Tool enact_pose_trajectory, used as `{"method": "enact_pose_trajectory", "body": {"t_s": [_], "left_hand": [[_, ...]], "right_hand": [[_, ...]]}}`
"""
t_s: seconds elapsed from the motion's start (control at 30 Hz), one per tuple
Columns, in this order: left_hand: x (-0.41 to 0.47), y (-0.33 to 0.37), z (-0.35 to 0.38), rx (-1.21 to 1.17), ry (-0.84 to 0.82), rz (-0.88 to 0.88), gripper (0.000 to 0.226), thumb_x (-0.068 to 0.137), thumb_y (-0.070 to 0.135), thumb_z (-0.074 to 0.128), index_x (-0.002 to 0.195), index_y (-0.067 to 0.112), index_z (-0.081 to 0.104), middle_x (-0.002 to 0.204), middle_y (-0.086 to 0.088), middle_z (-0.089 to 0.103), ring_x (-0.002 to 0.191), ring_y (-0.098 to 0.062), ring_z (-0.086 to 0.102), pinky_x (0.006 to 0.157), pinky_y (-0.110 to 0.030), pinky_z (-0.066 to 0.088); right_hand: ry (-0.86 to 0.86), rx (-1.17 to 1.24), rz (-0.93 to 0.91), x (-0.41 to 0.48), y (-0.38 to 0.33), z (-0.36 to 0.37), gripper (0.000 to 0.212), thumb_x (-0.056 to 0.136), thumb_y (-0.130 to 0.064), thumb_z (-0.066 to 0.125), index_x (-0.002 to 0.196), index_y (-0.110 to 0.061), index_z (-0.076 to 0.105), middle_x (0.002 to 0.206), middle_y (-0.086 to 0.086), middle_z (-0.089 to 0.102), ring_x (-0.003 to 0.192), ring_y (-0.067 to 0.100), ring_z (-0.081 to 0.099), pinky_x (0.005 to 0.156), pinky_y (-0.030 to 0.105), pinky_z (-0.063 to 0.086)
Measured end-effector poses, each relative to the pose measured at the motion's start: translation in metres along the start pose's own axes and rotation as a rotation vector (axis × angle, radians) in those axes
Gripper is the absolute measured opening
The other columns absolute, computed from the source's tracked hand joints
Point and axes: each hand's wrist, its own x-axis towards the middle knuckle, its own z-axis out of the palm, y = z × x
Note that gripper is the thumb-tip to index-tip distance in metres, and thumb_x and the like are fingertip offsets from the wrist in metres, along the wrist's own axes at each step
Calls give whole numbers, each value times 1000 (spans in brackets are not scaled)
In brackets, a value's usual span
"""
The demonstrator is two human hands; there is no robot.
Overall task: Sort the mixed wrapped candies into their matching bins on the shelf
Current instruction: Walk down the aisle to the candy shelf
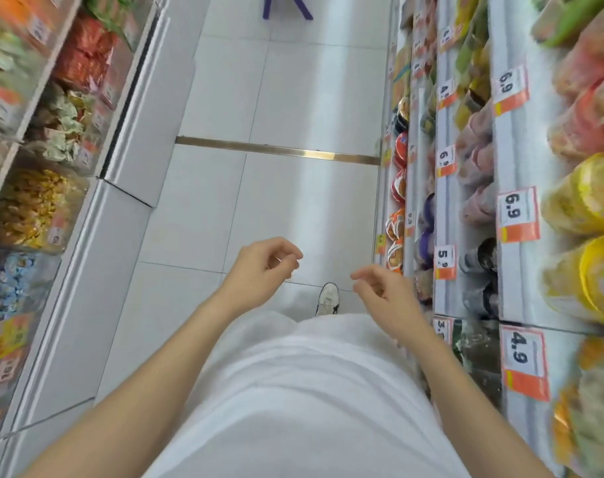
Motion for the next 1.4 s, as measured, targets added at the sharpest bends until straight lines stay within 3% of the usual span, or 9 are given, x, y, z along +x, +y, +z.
{"method": "enact_pose_trajectory", "body": {"t_s": [0.2, 0.43, 0.67, 0.87, 0.97, 1.23, 1.4], "left_hand": [[110, 19, -59, 151, 105, -25, 15, 102, 22, 60, 102, 31, 73, 96, 17, 73, 77, -6, 68, 74, -23, 52], [283, 24, -151, 170, 203, -53, 15, 101, 22, 61, 104, 28, 74, 96, 17, 72, 85, -2, 67, 83, -31, 57], [483, 102, -252, 148, 147, 11, 15, 101, 26, 58, 104, 31, 72, 97, 19, 71, 86, -1, 66, 84, -36, 57], [651, 175, -328, 126, 108, 74, 17, 102, 25, 57, 113, 31, 68, 96, 14, 69, 86, -6, 68, 81, -35, 58], [743, 196, -358, 112, 114, 69, 17, 101, 24, 57, 111, 32, 69, 96, 13, 69, 84, -8, 68, 80, -36, 59], [933, 256, -440, 74, 177, -82, 18, 101, 22, 60, 108, 34, 71, 94, 15, 70, 76, -8, 67, 77, -30, 58], [997, 265, -501, 73, 242, -199, 16, 102, 24, 60, 106, 35, 71, 94, 19, 71, 78, -3, 67, 73, -21, 51]], "right_hand": [[-85, -28, -95, 170, -97, -56, 18, 101, -21, 64, 110, -32, 74, 95, -13, 74, 87, 0, 67, 74, 11, 49], [-79, -74, -176, 385, -198, -81, 19, 98, -17, 64, 105, -31, 76, 89, -13, 74, 82, 4, 67, 73, 11, 46], [-87, -146, -123, 548, -283, -119, 21, 99, -16, 63, 109, -29, 75, 86, -9, 73, 75, 4, 64, 65, 13, 45], [-60, -148, -49, 677, -327, -163, 20, 100, -18, 62, 108, -31, 75, 91, -13, 76, 88, 5, 70, 81, 25, 57], [-66, -152, -41, 763, -344, -184, 19, 100, -19, 62, 109, -29, 75, 90, -14, 76, 87, 2, 69, 81, 29, 57], [-168, -175, -88, 1005, -450, -244, 21, 98, -16, 62, 107, -30, 74, 82, -13, 72, 79, 5, 65, 70, 11, 47], [-317, -201, -181, 1137, -551, -241, 21, 98, -17, 58, 107, -28, 73, 80, -15, 70, 77, 8, 65, 73, 18, 51]]}}
